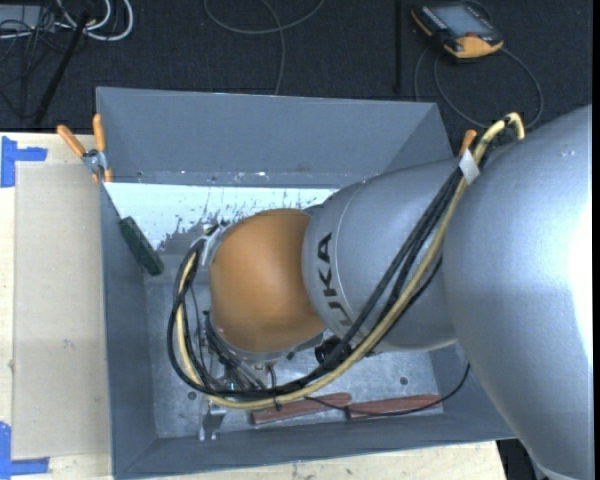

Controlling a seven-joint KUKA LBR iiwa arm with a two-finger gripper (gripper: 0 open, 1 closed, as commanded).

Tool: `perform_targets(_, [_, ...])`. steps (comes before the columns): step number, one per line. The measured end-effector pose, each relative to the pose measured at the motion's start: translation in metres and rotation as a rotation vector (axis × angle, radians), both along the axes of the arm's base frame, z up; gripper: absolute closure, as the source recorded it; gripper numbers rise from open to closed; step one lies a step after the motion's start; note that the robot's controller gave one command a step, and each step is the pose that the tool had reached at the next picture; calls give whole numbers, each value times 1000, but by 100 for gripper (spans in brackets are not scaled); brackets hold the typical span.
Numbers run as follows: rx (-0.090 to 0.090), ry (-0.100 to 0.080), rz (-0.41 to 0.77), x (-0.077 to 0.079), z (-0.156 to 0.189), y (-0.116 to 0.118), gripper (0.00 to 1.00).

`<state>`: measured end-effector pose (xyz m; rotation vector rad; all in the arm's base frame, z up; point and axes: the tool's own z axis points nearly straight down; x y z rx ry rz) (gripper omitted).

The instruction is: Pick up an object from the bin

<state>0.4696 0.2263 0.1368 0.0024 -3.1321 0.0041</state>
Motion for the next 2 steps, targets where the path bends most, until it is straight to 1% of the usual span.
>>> perform_targets(1, [2, -6, -3, 2, 3, -1, 0])
perform_targets(2, [4, -9, 18, 4, -20, -48, 0])
